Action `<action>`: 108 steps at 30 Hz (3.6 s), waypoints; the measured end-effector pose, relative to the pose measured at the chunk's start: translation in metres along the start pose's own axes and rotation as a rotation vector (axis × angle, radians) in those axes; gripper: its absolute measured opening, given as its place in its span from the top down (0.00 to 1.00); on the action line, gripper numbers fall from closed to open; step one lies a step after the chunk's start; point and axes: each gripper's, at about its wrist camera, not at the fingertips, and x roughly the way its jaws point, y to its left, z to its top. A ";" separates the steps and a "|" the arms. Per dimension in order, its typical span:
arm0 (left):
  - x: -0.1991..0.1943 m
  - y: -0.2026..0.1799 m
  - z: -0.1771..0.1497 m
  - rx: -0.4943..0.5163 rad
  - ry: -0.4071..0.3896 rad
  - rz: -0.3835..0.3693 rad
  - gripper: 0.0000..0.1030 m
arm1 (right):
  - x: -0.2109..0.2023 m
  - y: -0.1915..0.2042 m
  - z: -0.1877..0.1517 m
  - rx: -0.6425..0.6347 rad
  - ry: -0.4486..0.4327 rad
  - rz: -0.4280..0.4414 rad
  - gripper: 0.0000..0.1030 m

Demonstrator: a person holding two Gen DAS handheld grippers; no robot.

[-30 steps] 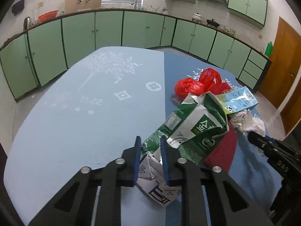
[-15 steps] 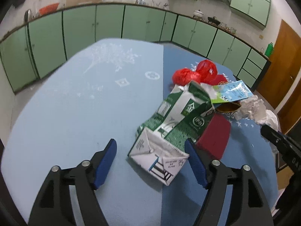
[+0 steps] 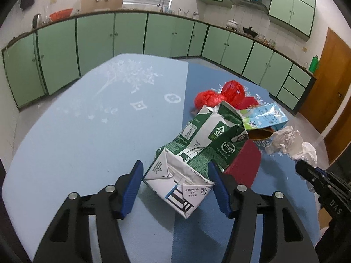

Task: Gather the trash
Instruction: 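Lift the tissue with the right tool while the left tool lifts the flattened carton, then carry tissue and carton over the bin and open both tools to drop them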

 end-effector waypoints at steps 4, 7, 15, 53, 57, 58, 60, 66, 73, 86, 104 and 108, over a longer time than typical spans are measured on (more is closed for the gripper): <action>-0.008 -0.004 0.005 0.008 -0.031 0.004 0.42 | -0.008 0.000 0.004 0.000 -0.024 -0.001 0.86; -0.014 -0.006 0.009 0.013 -0.056 0.009 0.42 | -0.015 0.000 0.008 0.001 -0.045 -0.002 0.86; -0.025 -0.015 0.012 0.030 -0.096 0.013 0.42 | -0.021 -0.002 0.010 0.009 -0.060 -0.003 0.86; -0.061 -0.132 0.047 0.225 -0.229 -0.196 0.42 | -0.112 -0.074 0.023 0.098 -0.219 -0.150 0.86; -0.058 -0.163 0.045 0.270 -0.221 -0.255 0.43 | -0.125 -0.095 0.014 0.127 -0.227 -0.203 0.86; -0.058 -0.167 0.044 0.278 -0.220 -0.267 0.43 | -0.129 -0.101 0.011 0.135 -0.228 -0.218 0.86; -0.057 -0.183 0.042 0.301 -0.218 -0.295 0.43 | -0.134 -0.112 0.006 0.149 -0.229 -0.244 0.86; -0.053 -0.234 0.032 0.366 -0.213 -0.383 0.43 | -0.151 -0.148 -0.010 0.202 -0.231 -0.323 0.86; -0.043 -0.289 0.016 0.423 -0.198 -0.458 0.43 | -0.167 -0.181 -0.029 0.257 -0.238 -0.402 0.86; -0.008 -0.348 -0.011 0.491 -0.130 -0.509 0.42 | -0.154 -0.234 -0.073 0.366 -0.184 -0.476 0.86; 0.014 -0.365 -0.013 0.505 -0.035 -0.549 0.26 | -0.130 -0.258 -0.083 0.425 -0.135 -0.498 0.39; 0.010 -0.359 -0.006 0.491 -0.051 -0.545 0.25 | -0.133 -0.255 -0.081 0.414 -0.150 -0.516 0.20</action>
